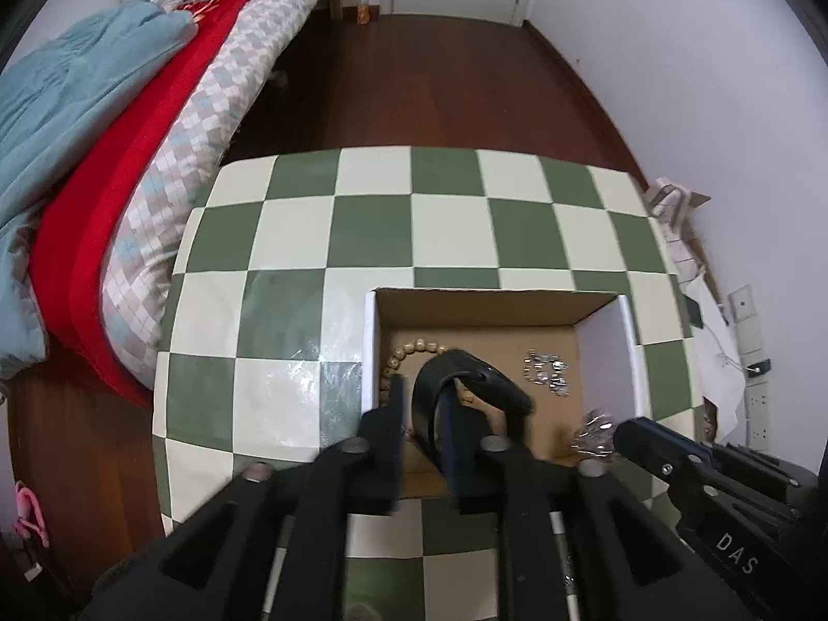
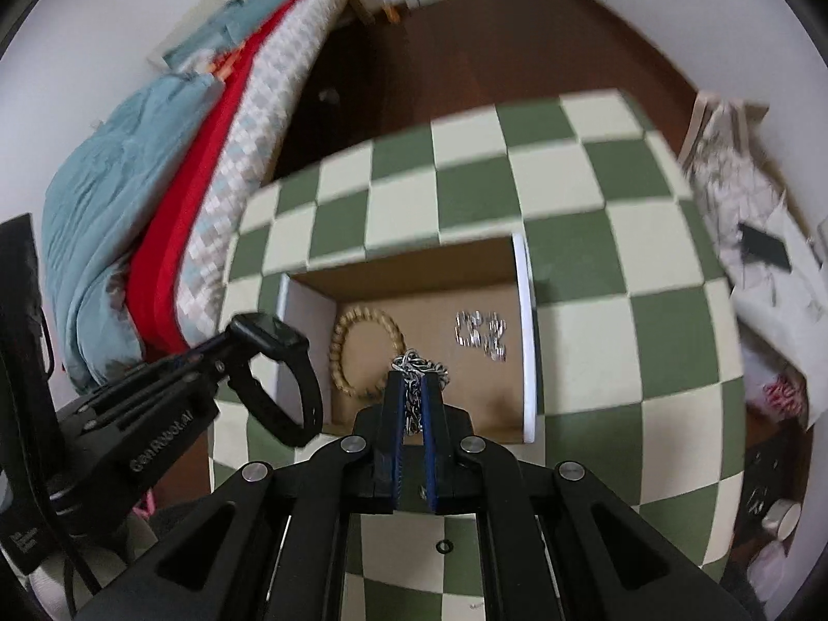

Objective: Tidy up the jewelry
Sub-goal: 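Carry the band and chain over the white box and open both grippers, then raise both grippers away from the box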

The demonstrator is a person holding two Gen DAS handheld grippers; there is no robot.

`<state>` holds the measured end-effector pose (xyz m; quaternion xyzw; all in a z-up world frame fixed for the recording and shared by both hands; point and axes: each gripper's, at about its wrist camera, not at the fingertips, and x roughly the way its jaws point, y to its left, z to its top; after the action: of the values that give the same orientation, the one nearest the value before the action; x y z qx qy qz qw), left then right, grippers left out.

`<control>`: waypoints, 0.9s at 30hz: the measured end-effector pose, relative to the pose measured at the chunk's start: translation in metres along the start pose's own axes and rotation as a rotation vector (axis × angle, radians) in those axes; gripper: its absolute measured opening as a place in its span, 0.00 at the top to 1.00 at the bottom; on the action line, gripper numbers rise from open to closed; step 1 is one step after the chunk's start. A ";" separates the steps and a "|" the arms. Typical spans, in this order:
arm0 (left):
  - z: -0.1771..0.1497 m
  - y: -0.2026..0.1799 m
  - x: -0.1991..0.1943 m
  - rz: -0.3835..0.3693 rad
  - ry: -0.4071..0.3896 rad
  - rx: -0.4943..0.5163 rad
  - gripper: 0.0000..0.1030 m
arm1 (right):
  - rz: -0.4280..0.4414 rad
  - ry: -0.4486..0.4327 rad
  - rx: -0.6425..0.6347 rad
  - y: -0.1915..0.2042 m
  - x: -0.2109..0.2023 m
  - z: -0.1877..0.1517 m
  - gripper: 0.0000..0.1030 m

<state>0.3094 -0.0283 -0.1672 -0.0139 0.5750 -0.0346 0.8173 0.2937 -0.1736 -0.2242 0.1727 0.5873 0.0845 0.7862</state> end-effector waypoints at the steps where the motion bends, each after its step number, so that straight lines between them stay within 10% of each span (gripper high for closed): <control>1: 0.001 0.001 0.001 0.012 0.001 -0.003 0.38 | -0.002 0.010 0.006 -0.003 0.003 0.001 0.92; 3: 0.001 0.006 -0.001 0.009 -0.019 -0.025 0.08 | -0.048 0.015 0.003 -0.006 0.006 0.001 0.68; 5: 0.002 0.012 -0.003 0.021 -0.024 -0.044 0.08 | -0.064 0.001 -0.003 -0.008 0.004 0.001 0.24; 9: 0.001 0.022 -0.006 0.090 -0.046 -0.058 0.01 | -0.263 -0.024 -0.084 0.000 0.002 -0.001 0.19; 11: -0.002 0.026 -0.009 0.122 -0.067 -0.062 0.00 | -0.318 -0.023 -0.108 0.003 0.005 -0.002 0.02; 27: -0.035 0.035 -0.054 0.219 -0.180 -0.058 0.00 | -0.405 -0.144 -0.154 0.027 -0.025 -0.032 0.02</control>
<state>0.2599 0.0113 -0.1303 0.0225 0.4981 0.0727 0.8638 0.2574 -0.1517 -0.2002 -0.0036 0.5442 -0.0433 0.8378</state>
